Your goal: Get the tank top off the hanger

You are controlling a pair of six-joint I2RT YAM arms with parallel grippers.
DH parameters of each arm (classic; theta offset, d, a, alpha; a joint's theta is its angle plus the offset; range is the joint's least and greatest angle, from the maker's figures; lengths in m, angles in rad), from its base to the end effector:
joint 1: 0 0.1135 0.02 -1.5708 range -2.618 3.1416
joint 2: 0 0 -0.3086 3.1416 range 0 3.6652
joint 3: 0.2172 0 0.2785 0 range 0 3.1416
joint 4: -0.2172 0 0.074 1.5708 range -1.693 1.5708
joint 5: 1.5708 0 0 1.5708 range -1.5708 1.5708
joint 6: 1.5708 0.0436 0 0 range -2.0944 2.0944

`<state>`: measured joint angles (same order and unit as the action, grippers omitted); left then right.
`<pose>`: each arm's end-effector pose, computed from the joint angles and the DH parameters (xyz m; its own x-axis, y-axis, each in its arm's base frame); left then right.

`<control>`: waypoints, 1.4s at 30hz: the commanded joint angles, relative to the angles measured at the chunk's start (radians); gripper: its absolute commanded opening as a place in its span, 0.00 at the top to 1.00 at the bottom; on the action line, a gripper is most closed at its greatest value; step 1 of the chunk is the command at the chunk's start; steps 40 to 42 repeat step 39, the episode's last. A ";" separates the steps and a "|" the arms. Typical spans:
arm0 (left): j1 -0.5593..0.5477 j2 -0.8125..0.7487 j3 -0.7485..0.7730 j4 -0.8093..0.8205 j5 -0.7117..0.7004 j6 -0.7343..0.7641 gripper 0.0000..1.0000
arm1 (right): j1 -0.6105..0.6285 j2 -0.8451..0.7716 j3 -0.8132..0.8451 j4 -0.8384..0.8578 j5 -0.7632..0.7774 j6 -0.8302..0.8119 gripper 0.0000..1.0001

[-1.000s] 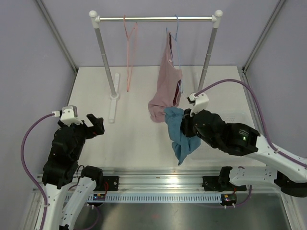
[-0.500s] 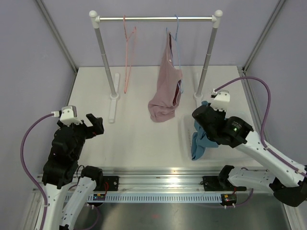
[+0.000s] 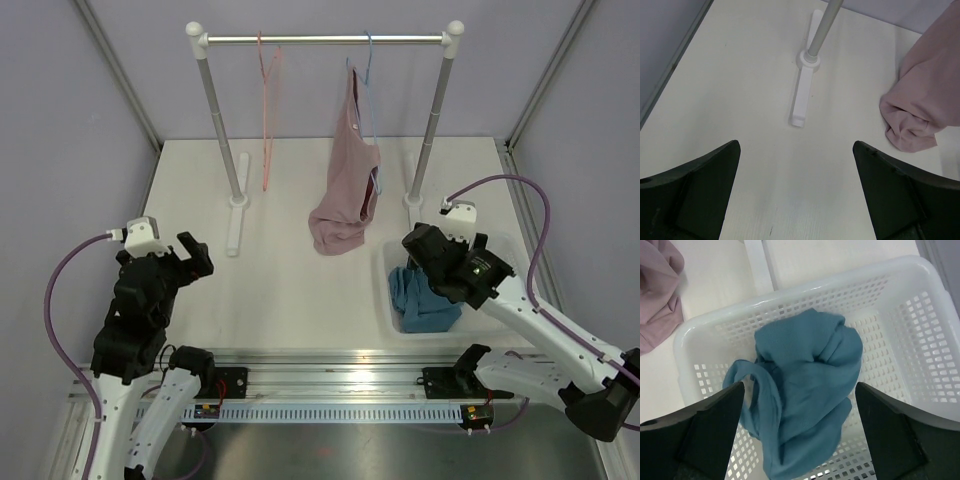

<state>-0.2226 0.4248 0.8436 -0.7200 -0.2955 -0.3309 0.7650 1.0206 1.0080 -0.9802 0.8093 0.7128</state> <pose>0.0744 -0.0038 0.3718 -0.2541 -0.2611 -0.9312 -0.1508 0.9618 -0.2286 0.1576 0.1076 0.3460 -0.5830 0.0658 -0.8098 0.2494 0.9631 -0.1013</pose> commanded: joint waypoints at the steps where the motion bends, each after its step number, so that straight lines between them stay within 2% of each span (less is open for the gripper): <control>1: 0.008 0.022 0.034 0.001 -0.100 -0.010 0.01 | -0.006 -0.056 0.064 -0.018 0.028 -0.043 0.01; 5: 0.008 0.023 0.084 -0.044 -0.125 0.015 0.01 | -0.007 -0.140 0.107 0.111 -0.074 -0.275 0.00; 9: 0.008 0.025 0.133 -0.107 -0.130 0.033 0.01 | -0.006 -0.191 0.132 0.115 -0.085 -0.358 0.01; 14: 0.008 0.023 0.238 -0.200 -0.077 0.061 0.01 | -0.006 -0.235 0.182 0.048 -0.087 -0.348 0.01; 19: 0.008 -0.011 0.265 -0.259 -0.054 0.085 0.01 | -0.006 -0.296 0.175 -0.009 -0.125 -0.328 0.01; 29: 0.008 -0.055 0.235 -0.231 -0.028 0.092 0.01 | -0.006 -0.389 0.092 -0.005 -0.087 -0.346 0.01; 42: 0.008 -0.058 0.246 -0.228 -0.024 0.098 0.01 | -0.006 -0.382 0.078 0.008 -0.065 -0.348 0.00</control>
